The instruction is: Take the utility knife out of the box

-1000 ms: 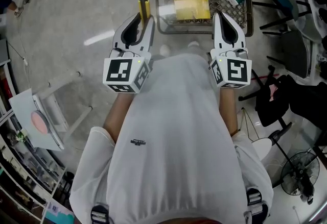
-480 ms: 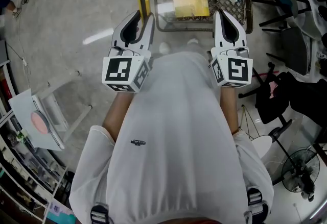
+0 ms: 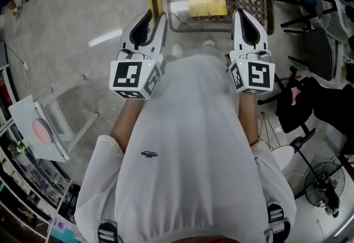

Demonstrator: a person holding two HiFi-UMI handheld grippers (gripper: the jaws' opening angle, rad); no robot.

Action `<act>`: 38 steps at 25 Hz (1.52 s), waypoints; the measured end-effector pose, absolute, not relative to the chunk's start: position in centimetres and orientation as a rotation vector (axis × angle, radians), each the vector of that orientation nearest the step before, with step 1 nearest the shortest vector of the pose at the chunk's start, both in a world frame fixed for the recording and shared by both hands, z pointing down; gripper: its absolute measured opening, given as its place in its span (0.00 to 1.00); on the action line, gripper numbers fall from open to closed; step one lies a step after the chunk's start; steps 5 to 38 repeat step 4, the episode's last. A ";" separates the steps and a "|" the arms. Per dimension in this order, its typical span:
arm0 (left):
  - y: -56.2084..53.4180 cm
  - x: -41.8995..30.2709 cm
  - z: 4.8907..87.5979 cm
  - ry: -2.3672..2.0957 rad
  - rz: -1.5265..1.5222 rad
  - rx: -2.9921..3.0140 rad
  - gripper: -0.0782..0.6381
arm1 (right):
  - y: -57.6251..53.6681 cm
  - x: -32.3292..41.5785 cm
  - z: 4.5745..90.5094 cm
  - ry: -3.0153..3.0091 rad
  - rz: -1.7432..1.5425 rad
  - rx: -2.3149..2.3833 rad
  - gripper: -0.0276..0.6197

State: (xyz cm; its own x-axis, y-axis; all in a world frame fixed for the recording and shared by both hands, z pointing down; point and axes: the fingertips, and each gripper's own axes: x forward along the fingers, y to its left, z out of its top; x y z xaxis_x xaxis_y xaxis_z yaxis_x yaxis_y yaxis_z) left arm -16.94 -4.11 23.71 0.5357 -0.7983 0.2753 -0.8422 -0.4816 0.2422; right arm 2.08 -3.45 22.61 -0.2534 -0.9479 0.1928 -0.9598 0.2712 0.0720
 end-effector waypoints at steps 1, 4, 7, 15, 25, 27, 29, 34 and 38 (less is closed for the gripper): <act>-4.1 -17.0 23.8 -1.353 0.176 2.431 0.26 | -3.5 2.1 22.7 -2.339 0.089 1.784 0.04; -4.2 -17.0 23.9 -1.350 0.174 2.430 0.26 | -3.5 2.0 22.8 -2.337 0.092 1.785 0.04; -4.2 -17.0 23.9 -1.350 0.174 2.430 0.26 | -3.5 2.0 22.8 -2.337 0.092 1.785 0.04; -4.2 -17.0 23.9 -1.350 0.174 2.430 0.26 | -3.5 2.0 22.8 -2.337 0.092 1.785 0.04; -4.2 -17.0 23.9 -1.350 0.174 2.430 0.26 | -3.5 2.0 22.8 -2.337 0.092 1.785 0.04; -4.2 -17.0 23.9 -1.350 0.174 2.430 0.26 | -3.5 2.0 22.8 -2.337 0.092 1.785 0.04; -4.2 -17.0 23.9 -1.350 0.174 2.430 0.26 | -3.5 2.0 22.8 -2.337 0.092 1.785 0.04; -4.2 -17.0 23.9 -1.350 0.174 2.430 0.26 | -3.5 2.0 22.8 -2.337 0.092 1.785 0.04; -4.2 -17.0 23.9 -1.350 0.174 2.430 0.26 | -3.5 2.0 22.8 -2.337 0.092 1.785 0.04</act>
